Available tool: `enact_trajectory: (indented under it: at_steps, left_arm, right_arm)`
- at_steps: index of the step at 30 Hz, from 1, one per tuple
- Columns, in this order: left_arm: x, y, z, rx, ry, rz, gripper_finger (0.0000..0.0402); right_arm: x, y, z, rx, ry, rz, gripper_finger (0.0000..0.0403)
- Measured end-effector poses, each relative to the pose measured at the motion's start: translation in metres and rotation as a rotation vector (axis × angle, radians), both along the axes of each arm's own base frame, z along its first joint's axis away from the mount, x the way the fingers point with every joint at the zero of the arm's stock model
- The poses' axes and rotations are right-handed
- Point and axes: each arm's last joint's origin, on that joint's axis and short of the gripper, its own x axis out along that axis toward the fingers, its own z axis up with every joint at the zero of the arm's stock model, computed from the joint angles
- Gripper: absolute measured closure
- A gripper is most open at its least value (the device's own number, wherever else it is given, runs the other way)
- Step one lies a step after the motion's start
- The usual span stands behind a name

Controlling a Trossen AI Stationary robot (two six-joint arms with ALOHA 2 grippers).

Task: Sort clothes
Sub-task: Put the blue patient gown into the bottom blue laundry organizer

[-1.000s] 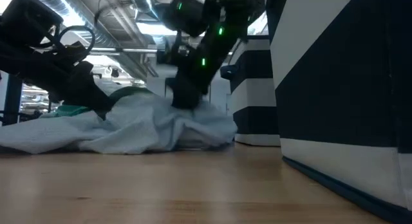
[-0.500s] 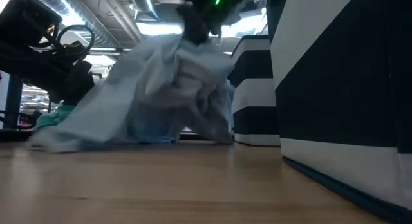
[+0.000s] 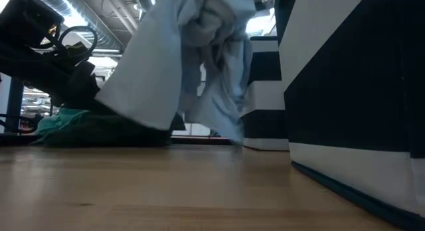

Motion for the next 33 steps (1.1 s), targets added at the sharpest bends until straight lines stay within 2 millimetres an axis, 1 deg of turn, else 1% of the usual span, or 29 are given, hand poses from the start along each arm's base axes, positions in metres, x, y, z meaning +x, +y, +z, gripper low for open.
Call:
enact_trajectory:
  at_steps: [4, 13, 17, 22, 26, 33]
  left_arm:
    - [0.000, 0.000, 0.000, 0.000, 0.000, 0.000, 0.0208]
    - [0.000, 0.000, 0.000, 0.001, 0.001, -0.001, 0.0208]
    - [0.000, 0.000, 0.000, 0.002, 0.002, -0.001, 0.0208]
    - [0.000, 0.000, 0.000, 0.002, 0.004, -0.001, 0.0208]
    - [0.000, 0.000, 0.000, 0.003, 0.004, -0.001, 0.0208]
    - [0.000, 0.000, 0.000, -0.005, -0.004, 0.002, 0.0208]
  right_arm:
    - [-0.017, 0.000, 0.019, 0.001, -0.062, 0.000, 0.0382]
    - [-0.054, 0.001, 0.054, 0.003, -0.176, 0.000, 0.0382]
    - [-0.071, 0.007, 0.067, 0.015, -0.225, -0.001, 0.0382]
    - [-0.095, 0.024, 0.082, 0.003, -0.279, -0.016, 0.0382]
    - [-0.114, 0.041, 0.093, 0.002, -0.322, -0.012, 0.0382]
    - [-0.146, 0.068, 0.107, 0.011, -0.389, -0.023, 0.0382]
